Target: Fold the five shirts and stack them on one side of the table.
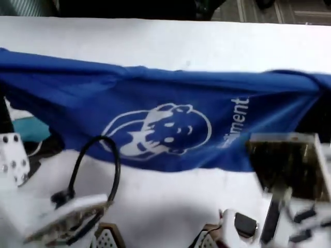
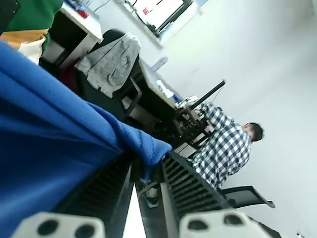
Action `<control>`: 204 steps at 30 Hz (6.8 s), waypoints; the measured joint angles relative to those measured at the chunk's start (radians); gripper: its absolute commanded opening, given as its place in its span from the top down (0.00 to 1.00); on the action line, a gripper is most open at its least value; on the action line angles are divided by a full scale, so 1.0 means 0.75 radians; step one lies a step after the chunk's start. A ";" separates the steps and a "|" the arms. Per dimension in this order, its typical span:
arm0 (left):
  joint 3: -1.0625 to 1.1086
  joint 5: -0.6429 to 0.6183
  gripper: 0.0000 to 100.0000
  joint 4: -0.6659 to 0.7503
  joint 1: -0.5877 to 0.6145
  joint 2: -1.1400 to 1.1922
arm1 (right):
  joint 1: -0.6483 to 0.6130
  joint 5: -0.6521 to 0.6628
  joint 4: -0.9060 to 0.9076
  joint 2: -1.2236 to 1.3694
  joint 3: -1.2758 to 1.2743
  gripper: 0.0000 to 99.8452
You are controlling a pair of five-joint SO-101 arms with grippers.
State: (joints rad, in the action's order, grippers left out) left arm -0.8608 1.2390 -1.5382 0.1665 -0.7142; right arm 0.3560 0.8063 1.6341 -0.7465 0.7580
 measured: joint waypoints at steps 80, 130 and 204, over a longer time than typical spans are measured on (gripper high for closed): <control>0.724 -0.065 0.98 -0.284 -0.145 1.289 | -0.385 -0.072 -0.311 1.279 -0.855 0.98; 1.498 -0.323 0.97 -0.317 -0.342 0.964 | -0.270 0.264 -0.119 1.277 -0.878 0.98; 1.393 -1.060 0.87 -0.025 0.329 0.565 | -0.673 0.025 0.090 1.375 -0.616 0.98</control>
State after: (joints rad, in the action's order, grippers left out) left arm 0.1841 0.4442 -1.5566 0.4135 -0.2908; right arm -0.1488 0.8247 1.7016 0.2846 0.2961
